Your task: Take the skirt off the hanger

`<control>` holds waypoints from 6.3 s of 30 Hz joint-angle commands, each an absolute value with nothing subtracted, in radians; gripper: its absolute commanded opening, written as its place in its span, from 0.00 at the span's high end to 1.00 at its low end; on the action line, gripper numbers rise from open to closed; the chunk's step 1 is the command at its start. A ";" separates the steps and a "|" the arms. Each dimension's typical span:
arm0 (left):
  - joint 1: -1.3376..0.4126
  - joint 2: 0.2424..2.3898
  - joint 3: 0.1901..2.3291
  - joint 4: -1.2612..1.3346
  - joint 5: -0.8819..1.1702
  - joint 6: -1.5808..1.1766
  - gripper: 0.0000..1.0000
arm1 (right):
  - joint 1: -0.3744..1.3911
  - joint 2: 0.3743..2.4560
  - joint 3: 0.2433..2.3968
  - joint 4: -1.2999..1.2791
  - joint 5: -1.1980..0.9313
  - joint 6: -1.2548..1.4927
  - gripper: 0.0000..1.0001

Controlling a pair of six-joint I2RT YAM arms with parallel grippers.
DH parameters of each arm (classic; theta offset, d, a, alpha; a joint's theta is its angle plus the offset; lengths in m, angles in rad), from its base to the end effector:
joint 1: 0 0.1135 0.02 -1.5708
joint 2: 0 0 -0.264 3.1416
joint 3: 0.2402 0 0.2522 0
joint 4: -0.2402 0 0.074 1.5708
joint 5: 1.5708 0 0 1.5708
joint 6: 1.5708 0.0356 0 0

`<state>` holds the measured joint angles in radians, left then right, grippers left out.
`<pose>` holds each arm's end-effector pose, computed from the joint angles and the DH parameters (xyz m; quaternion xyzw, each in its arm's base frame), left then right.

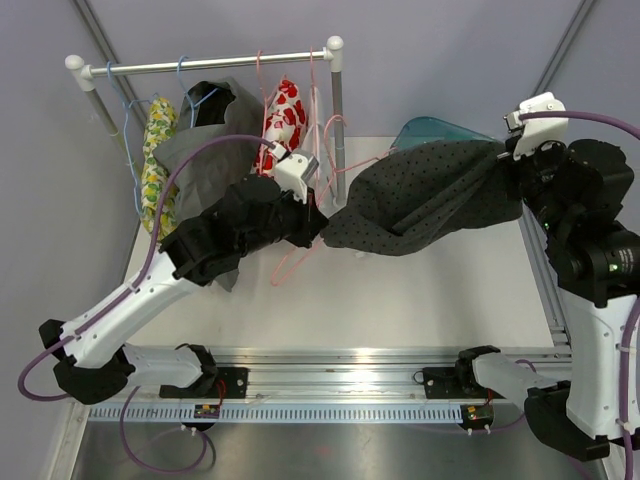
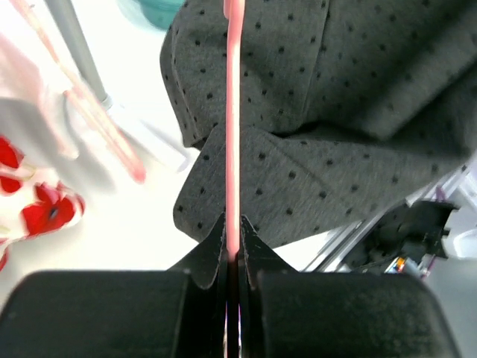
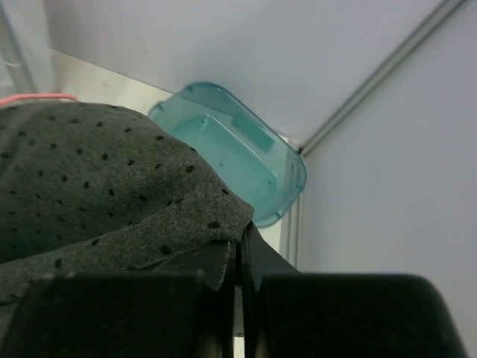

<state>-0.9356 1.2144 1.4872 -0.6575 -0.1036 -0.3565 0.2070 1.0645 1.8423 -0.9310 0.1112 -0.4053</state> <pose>0.1507 -0.1983 0.4436 0.2087 0.8019 -0.3017 0.4715 0.1305 0.0234 0.5423 -0.1939 0.7336 -0.1063 0.6425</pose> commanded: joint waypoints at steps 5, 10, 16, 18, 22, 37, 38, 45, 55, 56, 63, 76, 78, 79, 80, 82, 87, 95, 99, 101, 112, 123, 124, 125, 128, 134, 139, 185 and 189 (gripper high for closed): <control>-0.936 1.065 1.634 -0.755 -0.143 -0.272 1.00 | 0.123 1.026 1.642 -0.727 0.236 -0.500 1.00; -0.936 1.009 1.692 -0.790 -0.127 -0.276 1.00 | -0.029 1.029 1.426 -0.666 0.120 -0.499 1.00; -0.936 0.996 1.732 -0.834 -0.214 -0.235 1.00 | -0.087 1.034 1.284 -0.687 -0.069 -0.480 1.00; -0.936 0.993 1.741 -0.847 -0.242 -0.221 1.00 | -0.087 1.035 1.258 -0.704 -0.133 -0.483 1.00; -0.936 0.976 1.765 -0.851 -0.268 -0.195 1.00 | -0.087 1.045 1.186 -0.710 -0.158 -0.491 1.00; -0.936 0.960 1.862 -0.966 -0.653 -0.121 1.00 | -0.087 1.071 1.077 -0.759 -0.449 -0.496 0.11; -0.936 0.959 1.861 -0.986 -0.664 -0.126 1.00 | -0.086 1.060 1.069 -0.741 -0.451 -0.485 0.10; -0.936 0.862 1.720 -0.999 -0.690 -0.193 1.00 | -0.086 1.035 1.006 -0.699 -0.456 -0.471 0.02; -0.936 0.804 1.476 -0.979 -0.850 -0.183 1.00 | -0.087 1.005 0.985 -0.692 -0.491 -0.482 0.01; -0.936 0.817 1.473 -0.951 -0.856 -0.167 1.00 | -0.087 1.005 0.983 -0.690 -0.495 -0.482 0.00; -0.735 0.957 1.488 -0.827 -0.657 -0.031 1.00 | -0.087 0.973 0.963 -0.693 -0.518 -0.489 0.01; -0.377 1.210 1.632 -0.690 -0.108 -0.046 1.00 | -0.087 0.956 0.951 -0.700 -0.558 -0.502 0.01; -0.351 1.241 1.641 -0.647 -0.086 -0.070 1.00 | -0.087 0.953 0.948 -0.701 -0.561 -0.506 0.01; -0.342 1.256 1.647 -0.637 -0.075 -0.080 1.00 | -0.087 0.953 0.948 -0.701 -0.566 -0.506 0.00; -0.322 1.270 1.657 -0.626 -0.068 -0.089 1.00 | -0.087 0.953 0.948 -0.704 -0.571 -0.508 0.01; -0.311 1.319 1.698 -0.624 -0.054 -0.104 1.00 | -0.087 0.954 0.948 -0.709 -0.577 -0.509 0.01; -0.291 1.390 1.770 -0.615 -0.035 -0.115 1.00 | -0.086 0.954 0.945 -0.710 -0.589 -0.515 0.01; -0.268 1.411 1.707 -0.608 -0.006 -0.123 1.00 | -0.087 0.956 0.942 -0.718 -0.592 -0.523 0.01; -0.253 1.390 1.646 -0.584 0.040 -0.138 0.87 | -0.087 0.962 0.945 -0.719 -0.589 -0.523 0.01; -0.247 1.382 1.634 -0.581 0.046 -0.149 0.72 | -0.086 0.962 0.945 -0.718 -0.581 -0.520 0.00; -0.241 1.223 1.623 -0.614 0.046 -0.179 0.08 | -0.087 0.940 1.008 -0.738 -0.427 -0.509 0.00; -0.241 0.881 1.320 -0.591 0.116 -0.190 0.01 | -0.087 1.078 1.111 -0.808 -0.531 -0.532 0.01; -0.241 0.847 1.289 -0.586 0.129 -0.190 0.01 | -0.087 1.115 1.105 -0.778 -0.531 -0.520 0.01; -0.241 0.816 1.226 -0.583 0.144 -0.190 0.01 | -0.086 1.132 1.094 -0.756 -0.520 -0.511 0.01; -0.241 0.671 1.135 -0.558 0.216 -0.207 0.01 | -0.087 1.184 1.085 -0.701 -0.495 -0.496 0.01; -0.241 0.436 0.938 -0.476 0.385 -0.290 0.01 | -0.086 1.249 1.078 -0.666 -0.629 -0.512 0.35; -0.241 0.327 0.821 -0.477 0.405 -0.308 0.01 | -0.087 1.305 1.219 -0.751 -0.690 -0.505 1.00; -0.241 0.262 0.724 -0.472 0.344 -0.360 0.01 | -0.146 1.997 2.527 -0.272 0.209 -0.288 1.00; -0.241 0.264 0.724 -0.469 0.353 -0.364 0.01 | -0.144 1.980 2.353 -0.273 0.172 -0.302 1.00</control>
<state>-0.2436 0.2508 0.7261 -0.5213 0.3515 -0.3492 -0.1459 2.0205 2.4142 -0.3420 0.1921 -0.2821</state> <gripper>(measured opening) 0.988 0.022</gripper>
